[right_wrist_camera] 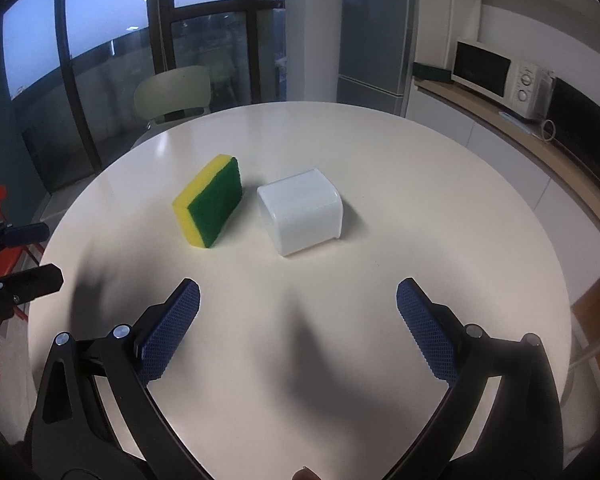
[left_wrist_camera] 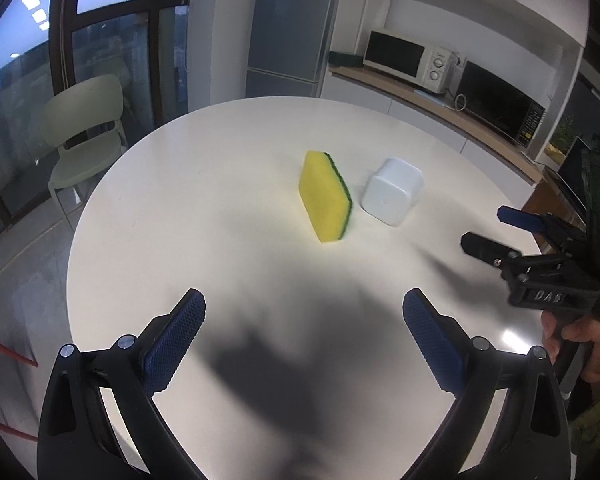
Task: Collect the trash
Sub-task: 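Grasp the yellow-green sponge with the left gripper while the right grasps the white container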
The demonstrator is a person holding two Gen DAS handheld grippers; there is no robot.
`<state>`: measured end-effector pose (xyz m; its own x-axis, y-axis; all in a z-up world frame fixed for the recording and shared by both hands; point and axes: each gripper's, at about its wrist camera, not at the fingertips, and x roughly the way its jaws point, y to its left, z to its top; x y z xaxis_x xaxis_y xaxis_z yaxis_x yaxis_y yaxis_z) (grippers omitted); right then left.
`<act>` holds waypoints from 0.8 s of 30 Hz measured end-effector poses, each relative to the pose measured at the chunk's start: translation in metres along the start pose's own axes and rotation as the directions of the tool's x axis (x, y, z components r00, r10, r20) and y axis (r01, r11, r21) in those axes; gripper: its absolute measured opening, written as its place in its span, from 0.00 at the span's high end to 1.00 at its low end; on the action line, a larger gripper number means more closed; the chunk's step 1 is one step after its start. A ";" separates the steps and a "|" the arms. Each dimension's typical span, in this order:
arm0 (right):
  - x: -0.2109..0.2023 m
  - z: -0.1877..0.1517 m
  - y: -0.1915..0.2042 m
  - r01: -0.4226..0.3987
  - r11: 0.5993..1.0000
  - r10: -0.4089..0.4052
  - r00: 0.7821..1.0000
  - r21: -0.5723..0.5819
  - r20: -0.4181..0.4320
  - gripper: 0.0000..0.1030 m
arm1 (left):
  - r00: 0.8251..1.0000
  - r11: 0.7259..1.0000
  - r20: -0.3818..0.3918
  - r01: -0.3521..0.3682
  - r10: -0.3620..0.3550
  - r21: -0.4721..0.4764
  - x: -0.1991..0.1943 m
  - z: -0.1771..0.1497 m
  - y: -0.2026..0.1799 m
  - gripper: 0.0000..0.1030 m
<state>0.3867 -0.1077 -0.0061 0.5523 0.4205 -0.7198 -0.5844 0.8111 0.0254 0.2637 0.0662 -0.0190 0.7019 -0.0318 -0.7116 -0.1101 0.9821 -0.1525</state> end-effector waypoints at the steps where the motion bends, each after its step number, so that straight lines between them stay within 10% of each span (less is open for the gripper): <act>1: 0.005 0.004 0.000 -0.007 1.000 0.007 1.000 -0.009 -0.003 0.08 | 1.000 1.000 -0.005 0.002 -0.002 -0.008 0.003 0.006 0.002 0.06; 13: 0.067 0.041 -0.014 -0.074 0.994 0.068 0.994 -0.075 -0.082 0.11 | 0.995 0.997 -0.089 0.036 -0.042 -0.069 0.062 0.056 0.007 0.10; 24: 0.089 0.043 -0.012 -0.103 0.988 0.089 0.989 -0.115 -0.119 0.43 | 0.987 0.998 -0.155 0.036 -0.043 -0.048 0.104 0.069 -0.005 0.31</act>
<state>0.4686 -0.0628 -0.0407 0.4233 0.4398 -0.7921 -0.7028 0.7111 0.0192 0.3863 0.0707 -0.0448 0.5886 -0.1026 -0.8019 -0.1181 0.9704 -0.2108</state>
